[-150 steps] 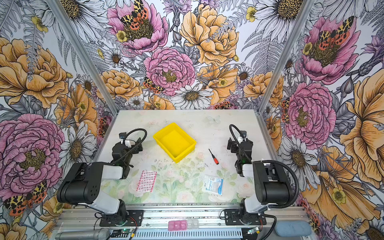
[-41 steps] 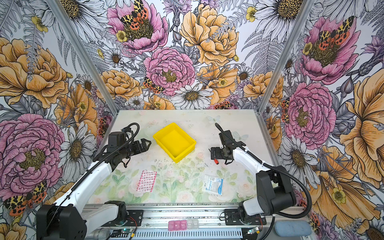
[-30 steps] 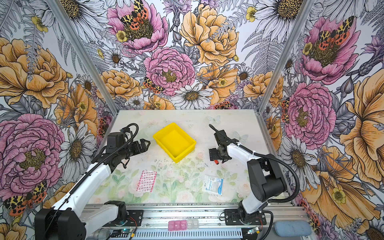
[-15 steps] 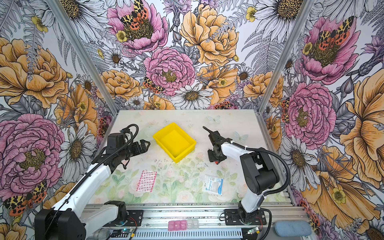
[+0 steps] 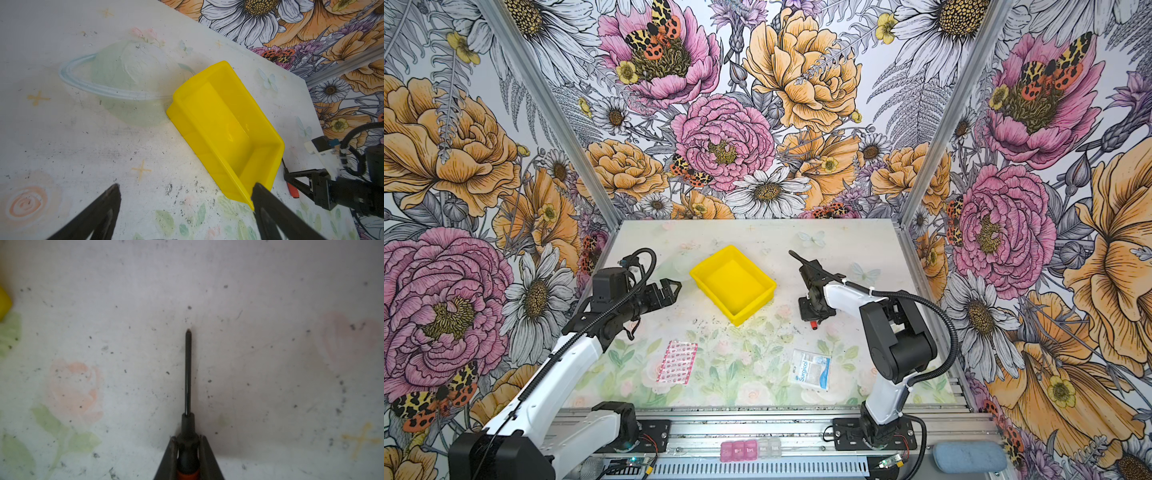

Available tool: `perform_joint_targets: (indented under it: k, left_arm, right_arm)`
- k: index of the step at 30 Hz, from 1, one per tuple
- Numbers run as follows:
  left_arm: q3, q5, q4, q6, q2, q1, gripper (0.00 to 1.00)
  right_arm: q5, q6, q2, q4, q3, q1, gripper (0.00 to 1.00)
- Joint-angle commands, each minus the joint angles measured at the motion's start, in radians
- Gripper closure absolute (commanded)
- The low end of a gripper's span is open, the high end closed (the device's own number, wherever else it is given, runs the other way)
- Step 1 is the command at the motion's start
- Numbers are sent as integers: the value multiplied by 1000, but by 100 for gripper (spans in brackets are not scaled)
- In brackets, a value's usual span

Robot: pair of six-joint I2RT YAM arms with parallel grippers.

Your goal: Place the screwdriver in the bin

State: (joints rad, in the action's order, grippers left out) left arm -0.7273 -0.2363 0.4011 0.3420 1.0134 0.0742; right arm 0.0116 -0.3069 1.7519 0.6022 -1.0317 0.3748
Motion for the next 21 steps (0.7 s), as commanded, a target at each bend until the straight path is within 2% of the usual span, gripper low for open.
perform_joint_targets:
  k: [1, 4, 14, 21]
  left_arm:
    - [16, -5, -45, -11, -17, -6, 1]
    - [17, -66, -69, -13, -13, 6, 1]
    - [58, -377, -221, -70, -54, 119, 1]
    - [69, -426, -252, -98, -66, 192, 1]
  right_arm:
    - [1, -15, 34, 7, -10, 14, 92]
    - [6, -16, 32, 6, -8, 18, 100]
    - [19, -5, -89, 5, 1, 44, 100]
    - [29, -12, -184, 11, -37, 64, 100]
